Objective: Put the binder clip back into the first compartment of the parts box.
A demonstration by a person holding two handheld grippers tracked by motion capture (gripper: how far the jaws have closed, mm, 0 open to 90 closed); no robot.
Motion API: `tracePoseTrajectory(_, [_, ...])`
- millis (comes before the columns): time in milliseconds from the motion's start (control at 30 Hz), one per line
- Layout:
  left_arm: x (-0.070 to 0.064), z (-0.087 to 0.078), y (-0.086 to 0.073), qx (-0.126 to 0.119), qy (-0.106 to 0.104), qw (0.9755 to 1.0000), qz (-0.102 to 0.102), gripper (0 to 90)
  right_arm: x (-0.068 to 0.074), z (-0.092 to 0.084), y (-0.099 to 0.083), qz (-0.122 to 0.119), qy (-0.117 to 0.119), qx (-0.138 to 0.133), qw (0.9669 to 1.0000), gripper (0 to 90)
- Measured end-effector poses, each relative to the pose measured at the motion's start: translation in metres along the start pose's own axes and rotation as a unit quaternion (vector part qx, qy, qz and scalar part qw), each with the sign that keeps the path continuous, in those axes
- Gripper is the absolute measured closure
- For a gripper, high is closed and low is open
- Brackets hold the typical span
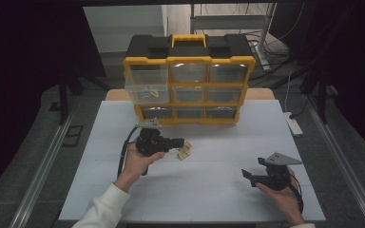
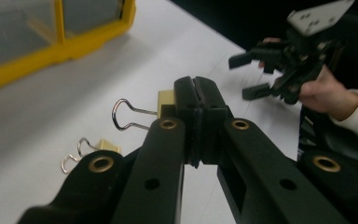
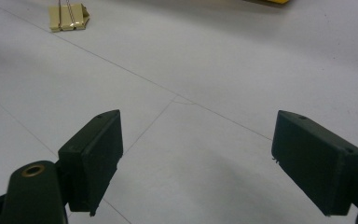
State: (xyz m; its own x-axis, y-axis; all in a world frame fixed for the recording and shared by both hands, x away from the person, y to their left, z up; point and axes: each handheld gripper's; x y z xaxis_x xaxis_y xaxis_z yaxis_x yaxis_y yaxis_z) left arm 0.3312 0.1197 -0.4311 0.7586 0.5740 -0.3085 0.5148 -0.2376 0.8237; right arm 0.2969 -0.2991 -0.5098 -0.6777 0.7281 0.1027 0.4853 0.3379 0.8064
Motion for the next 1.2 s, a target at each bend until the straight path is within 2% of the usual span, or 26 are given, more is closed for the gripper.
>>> tracePoseTrajectory(100, [-0.002, -0.011, 0.005, -0.022, -0.012, 0.9997, -0.006, 89.2, 0.000, 0.000, 0.000, 0.000, 0.000, 0.000, 1.0000, 16.7])
tracePoseTrajectory(400, [-0.007, -0.036, 0.017, -0.056, 0.001, 0.9984, 0.004, 89.1, 0.000, 0.000, 0.000, -0.001, 0.001, 0.000, 1.0000, 16.7])
tracePoseTrajectory(533, [-0.009, -0.051, 0.028, -0.074, 0.009, 0.9971, 0.010, 89.1, 0.000, 0.000, 0.000, -0.001, 0.000, -0.001, 1.0000, 16.7])
tracePoseTrajectory(933, [-0.010, -0.074, 0.042, -0.104, 0.018, 0.9943, 0.018, 89.1, -0.001, -0.001, 0.000, 0.001, -0.003, 0.001, 1.0000, 16.9])
tracePoseTrajectory(1200, [-0.010, -0.080, 0.050, -0.107, 0.029, 0.9936, 0.023, 89.1, 0.000, -0.001, 0.000, 0.000, -0.004, 0.001, 1.0000, 16.9])
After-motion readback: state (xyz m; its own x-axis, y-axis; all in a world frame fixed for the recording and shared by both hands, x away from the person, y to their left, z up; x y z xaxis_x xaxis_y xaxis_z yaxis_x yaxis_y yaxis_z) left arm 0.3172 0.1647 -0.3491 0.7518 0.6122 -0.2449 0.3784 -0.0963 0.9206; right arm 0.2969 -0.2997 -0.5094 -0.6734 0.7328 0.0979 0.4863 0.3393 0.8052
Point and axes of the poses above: each handheld gripper's, and its own axes: z roughly forward along the jaws, y roughly out of its top, x roughly to its left, and after that the axes turned 6 degrees about y, right-handed
